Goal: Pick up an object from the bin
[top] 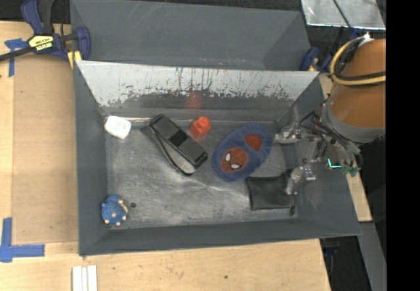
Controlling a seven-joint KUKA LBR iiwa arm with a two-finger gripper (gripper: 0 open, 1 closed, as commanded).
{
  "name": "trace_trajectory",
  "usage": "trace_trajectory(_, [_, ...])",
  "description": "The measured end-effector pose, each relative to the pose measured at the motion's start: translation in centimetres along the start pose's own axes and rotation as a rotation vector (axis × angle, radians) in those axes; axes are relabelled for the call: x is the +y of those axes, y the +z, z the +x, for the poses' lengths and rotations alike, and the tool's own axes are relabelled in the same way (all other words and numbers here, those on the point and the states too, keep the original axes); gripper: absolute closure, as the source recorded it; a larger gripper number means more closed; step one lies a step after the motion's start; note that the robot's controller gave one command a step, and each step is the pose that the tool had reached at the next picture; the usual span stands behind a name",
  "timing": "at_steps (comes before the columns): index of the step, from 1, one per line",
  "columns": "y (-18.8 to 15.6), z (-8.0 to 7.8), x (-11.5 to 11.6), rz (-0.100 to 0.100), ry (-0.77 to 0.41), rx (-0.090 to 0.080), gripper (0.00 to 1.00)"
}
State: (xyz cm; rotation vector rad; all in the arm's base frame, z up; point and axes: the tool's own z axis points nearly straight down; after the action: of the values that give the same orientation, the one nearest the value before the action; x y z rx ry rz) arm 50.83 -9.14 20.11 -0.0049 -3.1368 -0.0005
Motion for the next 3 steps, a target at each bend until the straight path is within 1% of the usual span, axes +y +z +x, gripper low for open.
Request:
trace_trajectory(1, [12.8, 0.2, -3.2, 0.002, -0.216, -0.012, 0.00])
trace_trajectory(2, [10.0, 0.3, 0.3, 0.003, -0.522, -0.011, 0.00])
trace_trajectory(3, [8.1, 0.2, -2.1, 0.004, -0.411, -0.013, 0.00])
